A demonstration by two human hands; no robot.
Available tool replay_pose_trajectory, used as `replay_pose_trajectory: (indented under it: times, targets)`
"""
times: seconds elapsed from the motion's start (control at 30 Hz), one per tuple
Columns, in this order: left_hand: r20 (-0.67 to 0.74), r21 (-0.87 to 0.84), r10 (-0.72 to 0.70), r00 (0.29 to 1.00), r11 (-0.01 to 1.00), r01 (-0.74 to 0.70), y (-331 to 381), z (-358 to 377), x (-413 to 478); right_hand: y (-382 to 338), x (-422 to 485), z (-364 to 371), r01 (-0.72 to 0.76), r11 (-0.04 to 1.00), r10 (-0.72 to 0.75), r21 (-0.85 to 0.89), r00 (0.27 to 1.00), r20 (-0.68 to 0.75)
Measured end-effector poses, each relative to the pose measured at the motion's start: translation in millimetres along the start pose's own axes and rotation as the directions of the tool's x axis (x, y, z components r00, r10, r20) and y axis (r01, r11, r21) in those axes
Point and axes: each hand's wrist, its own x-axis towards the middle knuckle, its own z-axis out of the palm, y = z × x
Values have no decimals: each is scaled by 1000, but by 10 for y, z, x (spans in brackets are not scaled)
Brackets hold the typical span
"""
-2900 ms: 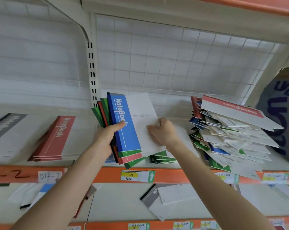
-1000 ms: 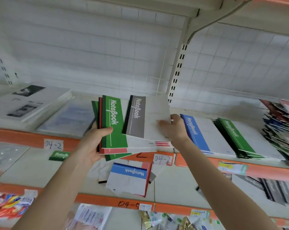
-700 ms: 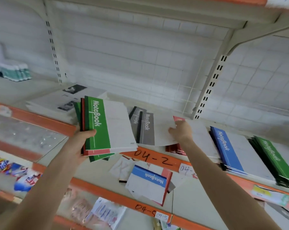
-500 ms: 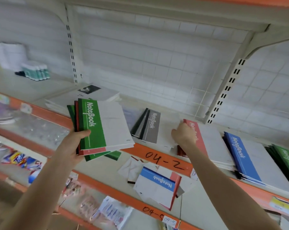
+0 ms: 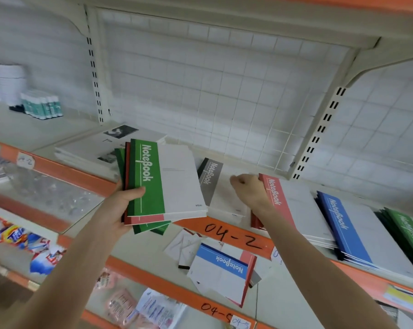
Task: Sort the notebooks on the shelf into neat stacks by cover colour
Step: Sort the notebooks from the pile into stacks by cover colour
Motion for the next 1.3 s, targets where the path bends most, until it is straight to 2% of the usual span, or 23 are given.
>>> replay_pose_trajectory:
  times: [0.07,0.1,0.17,0.33,0.4,0.47,0.63,0.8,0.9,1.07,1.17,1.3]
  targets:
    - [59,18,-5,998,1000,4,-48,141,30,-116,-105,-24,-118,964,85,238,986,145]
    - [83,37,-15,996,999,12,-79,215,42,-161,-162,-35,-176,938,113,298,970,217]
    - [118,88,-30,993,996,19,-150,360,58,-189,-253,-50,-193,934,111,299,956,270]
    - [160,127,15,987,991,-36,-336,729,62,-60,-336,-92,-29,999,27,37,998,61]
    - [172,120,34,984,991,-55,-407,874,49,21,-366,-121,-30,999,30,-41,1000,-9]
    - [184,124,46,982,990,-70,-466,1009,24,98,-411,-186,-58,997,53,-44,995,-89]
    - [202,118,76,976,988,-101,-563,1236,-48,231,-521,-378,-73,997,80,37,967,-243]
    - [218,99,34,975,993,-57,-619,1365,-122,406,-532,-529,-152,974,186,170,961,-204]
    - [230,86,-10,973,996,-10,-667,1456,-173,591,-541,-672,-179,948,241,261,943,-228]
    - [265,161,-105,959,985,64,-824,1761,-300,1040,-699,-1106,-223,924,329,310,877,-350]
    - [295,197,-100,950,980,42,-953,2027,-359,1367,-877,-1451,-229,856,432,464,809,-399]
    - [361,222,-130,923,974,51,-1173,2425,-517,1830,-1139,-1970,-245,842,486,481,732,-478]
